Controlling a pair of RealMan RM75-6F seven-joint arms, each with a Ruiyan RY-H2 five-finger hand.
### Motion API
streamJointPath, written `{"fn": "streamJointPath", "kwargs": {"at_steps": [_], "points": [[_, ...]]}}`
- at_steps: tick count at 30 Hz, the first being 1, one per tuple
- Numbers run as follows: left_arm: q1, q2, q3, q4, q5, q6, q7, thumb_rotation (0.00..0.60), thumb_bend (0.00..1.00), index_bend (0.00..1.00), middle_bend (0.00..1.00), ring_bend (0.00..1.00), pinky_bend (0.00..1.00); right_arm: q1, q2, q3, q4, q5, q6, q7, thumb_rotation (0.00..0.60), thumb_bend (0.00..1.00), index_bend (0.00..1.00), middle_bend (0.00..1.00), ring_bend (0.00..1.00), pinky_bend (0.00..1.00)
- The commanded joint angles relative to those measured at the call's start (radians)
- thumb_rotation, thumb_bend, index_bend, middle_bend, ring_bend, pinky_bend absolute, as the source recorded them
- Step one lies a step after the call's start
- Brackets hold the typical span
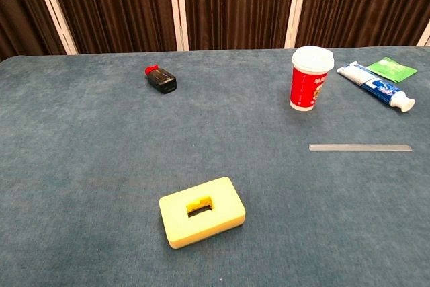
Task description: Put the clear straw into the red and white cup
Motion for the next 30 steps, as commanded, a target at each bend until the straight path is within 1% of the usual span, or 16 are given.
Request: {"fn": "streamJointPath", "kwargs": {"at_steps": [1,21,26,29,30], "points": [[0.001,-0.001,0.001,0.000,0.002,0.002,0.000,0.600,0.18,0.13,0.00,0.00,0.00,-0.001,0.000,0.000,0.000,-0.001,0.003,0.003,0.600,0.15,0.02,0.00,0.00,0.00],[0.001,-0.001,-0.002,-0.001,0.001,-0.001,0.005,0.600,0.18,0.13,0.00,0.00,0.00,-0.005,0.002,-0.001,-0.009,-0.007,0.014,0.008,0.600,0.15,0.02,0.00,0.00,0.00],[0.002,-0.002,-0.003,-0.001,-0.001,0.000,0.007,0.600,0.18,0.13,0.00,0.00,0.00,-0.003,0.005,0.009,-0.022,-0.011,0.025,0.025,0.600,0.15,0.02,0.00,0.00,0.00],[0.001,-0.002,-0.003,-0.001,-0.002,-0.002,0.006,0.600,0.18,0.13,0.00,0.00,0.00,0.002,0.008,0.025,-0.039,-0.015,0.039,0.030,0.600,0.15,0.02,0.02,0.00,0.00],[0.001,-0.002,-0.003,-0.002,-0.002,-0.002,0.005,0.600,0.18,0.13,0.00,0.00,0.00,0.005,0.009,0.031,-0.047,-0.014,0.043,0.027,0.600,0.15,0.02,0.05,0.00,0.00]]}}
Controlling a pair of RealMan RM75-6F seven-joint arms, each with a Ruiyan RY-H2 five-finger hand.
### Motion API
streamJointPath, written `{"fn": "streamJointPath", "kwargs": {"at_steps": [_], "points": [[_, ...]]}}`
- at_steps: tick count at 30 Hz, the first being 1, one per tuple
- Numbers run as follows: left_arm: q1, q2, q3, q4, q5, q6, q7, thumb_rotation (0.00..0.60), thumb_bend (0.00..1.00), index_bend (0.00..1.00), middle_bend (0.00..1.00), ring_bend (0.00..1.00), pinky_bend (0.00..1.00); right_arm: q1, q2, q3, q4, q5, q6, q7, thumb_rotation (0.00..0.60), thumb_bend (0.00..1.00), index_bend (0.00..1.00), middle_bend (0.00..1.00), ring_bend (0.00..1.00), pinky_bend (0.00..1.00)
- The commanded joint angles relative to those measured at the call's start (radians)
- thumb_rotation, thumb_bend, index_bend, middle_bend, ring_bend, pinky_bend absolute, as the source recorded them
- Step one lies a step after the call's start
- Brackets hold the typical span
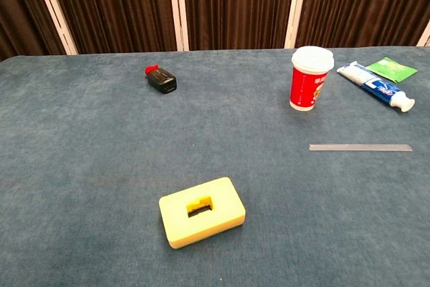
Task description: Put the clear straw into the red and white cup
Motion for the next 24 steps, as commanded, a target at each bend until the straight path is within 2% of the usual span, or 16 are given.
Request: {"fn": "streamJointPath", "kwargs": {"at_steps": [1,2,4,6,7,10,15,19,24], "points": [[-0.001,0.001,0.000,0.000,0.000,-0.001,-0.002,0.600,0.18,0.13,0.00,0.00,0.00,0.010,0.005,0.023,-0.024,-0.003,0.015,-0.006,0.600,0.15,0.04,0.13,0.03,0.06],[-0.001,0.001,-0.001,0.000,0.000,-0.002,-0.002,0.600,0.18,0.13,0.00,0.00,0.00,0.015,0.006,0.030,-0.033,-0.004,0.018,-0.014,0.600,0.15,0.06,0.20,0.08,0.13],[-0.002,0.002,0.000,0.000,0.001,-0.003,-0.004,0.600,0.18,0.13,0.00,0.00,0.00,0.029,0.009,0.053,-0.055,-0.004,0.025,-0.040,0.600,0.15,0.12,0.50,0.36,0.43],[-0.003,0.002,-0.001,0.001,0.002,-0.005,-0.006,0.600,0.18,0.13,0.00,0.00,0.00,0.048,0.012,0.074,-0.089,0.004,0.017,-0.065,0.600,0.15,0.16,0.70,0.58,0.58],[-0.004,0.003,0.000,0.001,0.003,-0.006,-0.008,0.600,0.18,0.13,0.00,0.00,0.00,0.060,0.015,0.085,-0.112,0.012,0.006,-0.080,0.600,0.14,0.19,0.78,0.66,0.61],[-0.006,0.004,0.000,0.002,0.004,-0.008,-0.011,0.600,0.18,0.13,0.00,0.00,0.00,0.100,0.016,0.111,-0.165,0.053,-0.042,-0.162,0.600,0.14,0.26,0.88,0.75,0.66],[-0.008,0.006,-0.001,0.003,0.005,-0.012,-0.018,0.600,0.18,0.13,0.00,0.00,0.00,0.179,-0.025,0.139,-0.223,0.164,-0.144,-0.327,0.600,0.14,0.32,0.98,0.86,0.72],[-0.009,0.007,-0.001,0.004,0.006,-0.014,-0.021,0.600,0.18,0.13,0.00,0.00,0.00,0.244,-0.092,0.156,-0.231,0.264,-0.209,-0.446,0.600,0.17,0.35,1.00,0.92,0.77],[-0.010,0.008,-0.001,0.003,0.005,-0.015,-0.024,0.600,0.18,0.13,0.00,0.00,0.00,0.323,-0.194,0.184,-0.211,0.399,-0.252,-0.563,0.600,0.19,0.38,1.00,0.95,0.80]]}}
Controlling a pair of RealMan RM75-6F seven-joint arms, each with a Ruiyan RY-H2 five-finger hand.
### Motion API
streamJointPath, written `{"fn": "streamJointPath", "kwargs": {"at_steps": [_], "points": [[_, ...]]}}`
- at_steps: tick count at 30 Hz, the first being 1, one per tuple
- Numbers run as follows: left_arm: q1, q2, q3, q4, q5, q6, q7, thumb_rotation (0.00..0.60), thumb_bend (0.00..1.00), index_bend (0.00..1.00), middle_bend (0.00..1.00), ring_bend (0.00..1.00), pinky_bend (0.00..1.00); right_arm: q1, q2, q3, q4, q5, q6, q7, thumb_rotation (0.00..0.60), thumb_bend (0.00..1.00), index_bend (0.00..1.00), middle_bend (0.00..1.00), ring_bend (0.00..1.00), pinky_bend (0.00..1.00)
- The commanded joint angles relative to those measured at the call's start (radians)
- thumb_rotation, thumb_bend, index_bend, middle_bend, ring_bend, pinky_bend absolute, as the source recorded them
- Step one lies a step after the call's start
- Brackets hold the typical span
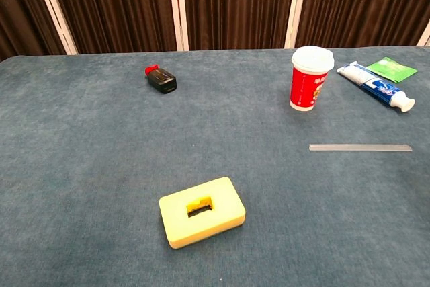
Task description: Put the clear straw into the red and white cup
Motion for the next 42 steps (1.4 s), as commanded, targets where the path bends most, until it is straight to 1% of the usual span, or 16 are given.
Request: {"fn": "streamJointPath", "kwargs": {"at_steps": [1,8,15,17,24,30,38,42], "points": [[0.000,0.001,0.000,0.000,0.000,-0.001,-0.002,0.600,0.18,0.13,0.00,0.00,0.00,0.085,-0.105,0.037,0.019,0.127,-0.046,-0.113,0.600,0.19,0.39,1.00,0.95,0.80],[-0.001,0.003,0.001,-0.001,-0.001,-0.003,-0.008,0.600,0.18,0.13,0.00,0.00,0.00,0.168,-0.225,0.065,0.087,0.272,-0.046,-0.227,0.600,0.21,0.42,1.00,0.96,0.80],[-0.005,0.008,-0.001,-0.007,-0.007,-0.012,-0.011,0.600,0.18,0.14,0.00,0.00,0.00,0.233,-0.327,0.085,0.194,0.386,-0.032,-0.290,0.600,0.28,0.43,1.00,0.96,0.80],[-0.006,0.009,-0.002,-0.010,-0.010,-0.015,-0.010,0.600,0.18,0.14,0.00,0.00,0.00,0.244,-0.344,0.084,0.217,0.412,-0.034,-0.295,0.600,0.29,0.43,1.00,0.96,0.80],[-0.012,0.010,-0.007,-0.020,-0.022,-0.026,0.002,0.600,0.18,0.15,0.00,0.00,0.00,0.267,-0.395,0.059,0.300,0.453,-0.055,-0.284,0.600,0.28,0.43,1.00,0.96,0.80],[-0.013,0.008,-0.010,-0.023,-0.029,-0.027,0.011,0.600,0.18,0.15,0.00,0.00,0.00,0.285,-0.437,0.053,0.363,0.469,-0.069,-0.267,0.600,0.27,0.43,1.00,0.96,0.80],[-0.017,0.011,-0.012,-0.030,-0.037,-0.034,0.012,0.600,0.18,0.15,0.00,0.00,0.00,0.306,-0.499,0.070,0.477,0.485,-0.082,-0.215,0.600,0.27,0.49,1.00,0.97,0.80],[-0.018,0.012,-0.013,-0.032,-0.040,-0.037,0.010,0.600,0.18,0.15,0.00,0.00,0.00,0.314,-0.518,0.074,0.512,0.491,-0.088,-0.206,0.600,0.28,0.50,1.00,0.97,0.80]]}}
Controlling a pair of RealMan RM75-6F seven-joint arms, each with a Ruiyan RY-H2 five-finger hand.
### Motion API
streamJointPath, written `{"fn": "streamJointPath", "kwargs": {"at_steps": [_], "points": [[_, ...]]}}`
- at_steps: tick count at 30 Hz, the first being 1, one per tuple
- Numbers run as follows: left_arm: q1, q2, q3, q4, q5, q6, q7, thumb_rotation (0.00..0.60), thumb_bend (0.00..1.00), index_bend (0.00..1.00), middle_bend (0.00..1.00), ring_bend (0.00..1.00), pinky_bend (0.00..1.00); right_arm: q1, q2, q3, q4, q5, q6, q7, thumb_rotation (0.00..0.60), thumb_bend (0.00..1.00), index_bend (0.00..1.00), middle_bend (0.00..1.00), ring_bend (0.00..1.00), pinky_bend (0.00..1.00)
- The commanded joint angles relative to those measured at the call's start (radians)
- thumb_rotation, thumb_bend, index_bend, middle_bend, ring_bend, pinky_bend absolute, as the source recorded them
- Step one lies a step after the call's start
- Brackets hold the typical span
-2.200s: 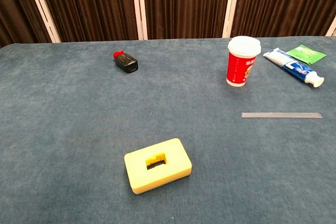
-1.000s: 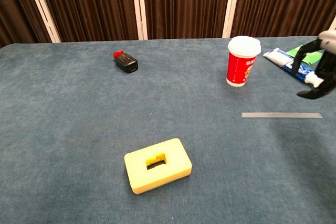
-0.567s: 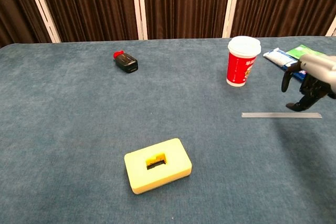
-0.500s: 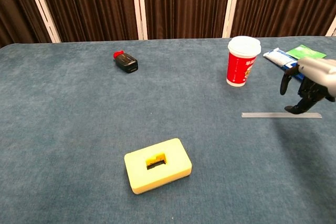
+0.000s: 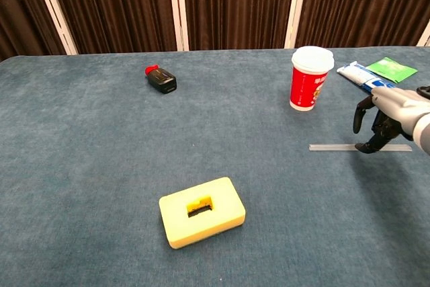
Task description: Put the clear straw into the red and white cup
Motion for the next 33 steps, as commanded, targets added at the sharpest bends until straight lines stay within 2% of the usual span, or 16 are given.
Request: {"fn": "streamJointPath", "kwargs": {"at_steps": [1,9,13,33], "points": [[-0.001,0.001,-0.001,-0.002,-0.002,-0.002,0.000,0.600,0.18,0.15,0.00,0.00,0.00,0.009,-0.017,0.006,0.026,0.005,-0.006,0.010,0.600,0.28,0.50,1.00,0.97,0.80],[-0.003,0.002,-0.002,-0.006,-0.007,-0.005,0.005,0.600,0.18,0.15,0.00,0.00,0.00,0.020,-0.036,0.019,0.074,0.024,-0.023,0.022,0.600,0.28,0.50,1.00,0.97,0.80],[-0.004,0.001,-0.003,-0.008,-0.010,-0.006,0.011,0.600,0.18,0.15,0.00,0.00,0.00,0.024,-0.042,0.020,0.096,0.032,-0.034,0.024,0.600,0.32,0.51,1.00,0.97,0.80],[-0.005,0.002,-0.002,-0.009,-0.011,-0.006,0.011,0.600,0.18,0.15,0.00,0.00,0.00,0.032,-0.059,0.011,0.123,0.061,-0.055,0.015,0.600,0.32,0.51,1.00,0.97,0.80]]}}
